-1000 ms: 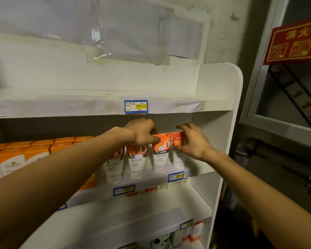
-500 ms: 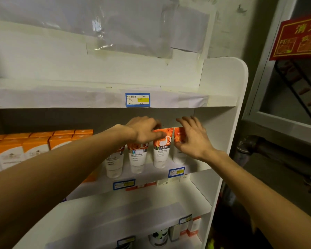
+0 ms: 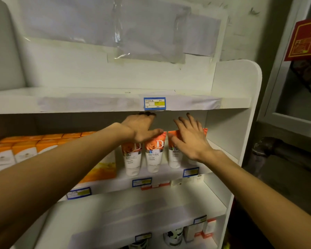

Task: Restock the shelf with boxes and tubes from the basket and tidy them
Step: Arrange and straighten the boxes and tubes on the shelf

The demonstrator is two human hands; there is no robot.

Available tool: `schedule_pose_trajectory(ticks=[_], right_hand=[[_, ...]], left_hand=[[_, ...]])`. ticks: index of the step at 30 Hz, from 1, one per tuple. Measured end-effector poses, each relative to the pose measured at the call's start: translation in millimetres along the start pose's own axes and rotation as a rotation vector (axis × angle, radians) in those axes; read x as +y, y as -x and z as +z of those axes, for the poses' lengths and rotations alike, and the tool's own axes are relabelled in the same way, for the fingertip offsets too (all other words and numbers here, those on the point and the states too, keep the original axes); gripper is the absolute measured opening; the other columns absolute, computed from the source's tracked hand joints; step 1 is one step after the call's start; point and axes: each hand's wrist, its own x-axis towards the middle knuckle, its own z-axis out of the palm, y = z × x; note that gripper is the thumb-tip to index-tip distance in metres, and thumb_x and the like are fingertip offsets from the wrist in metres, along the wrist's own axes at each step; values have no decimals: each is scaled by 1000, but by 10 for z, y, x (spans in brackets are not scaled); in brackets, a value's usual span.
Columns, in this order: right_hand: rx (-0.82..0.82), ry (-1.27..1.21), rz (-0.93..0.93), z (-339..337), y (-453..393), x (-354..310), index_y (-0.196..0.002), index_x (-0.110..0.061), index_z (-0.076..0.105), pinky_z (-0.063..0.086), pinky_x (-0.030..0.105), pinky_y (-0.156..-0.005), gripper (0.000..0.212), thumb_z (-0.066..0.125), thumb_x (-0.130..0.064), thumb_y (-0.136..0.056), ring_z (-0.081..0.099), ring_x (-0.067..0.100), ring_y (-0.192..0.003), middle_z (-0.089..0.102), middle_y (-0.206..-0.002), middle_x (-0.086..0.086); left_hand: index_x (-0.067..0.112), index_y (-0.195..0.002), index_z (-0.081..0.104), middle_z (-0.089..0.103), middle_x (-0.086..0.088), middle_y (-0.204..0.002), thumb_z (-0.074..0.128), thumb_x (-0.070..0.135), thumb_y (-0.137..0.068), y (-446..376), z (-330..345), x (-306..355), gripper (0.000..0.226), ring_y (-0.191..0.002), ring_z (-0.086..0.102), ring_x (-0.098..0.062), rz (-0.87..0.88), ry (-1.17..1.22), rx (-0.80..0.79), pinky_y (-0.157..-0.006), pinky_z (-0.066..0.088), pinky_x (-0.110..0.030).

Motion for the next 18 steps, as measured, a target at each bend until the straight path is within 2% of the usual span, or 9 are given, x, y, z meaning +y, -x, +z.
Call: schedule_pose_trajectory(ticks=[3,10,18], right_hand=[[-15,-31,-20,2,5,-162,-154,-21,27,4,49,-122,68,40,-57,-98,0,25,-152,23,-162,4],[-29,-90,-126,21,23,-772,-154,-20,26,5,49,-123,70,47,-51,-95,1,24,-152,23,-162,4],[15,24,-338,106,47,-1651,-151,-17,31,2,53,-122,68,51,-48,-94,5,25,-152,30,-158,6]], left_hand=[[17,-149,37,49,-9,-148,39,69,-94,171,-29,-123,76,-131,50,-29,5,-35,-6,-106,44,-42],[17,-148,38,49,-9,-147,37,68,-95,722,-198,-572,74,-129,52,-30,-56,-92,-5,-103,45,-40],[15,-140,46,50,-9,-142,37,67,-95,1475,-267,-1142,69,-126,51,-29,-174,-167,-20,-104,41,-40]])
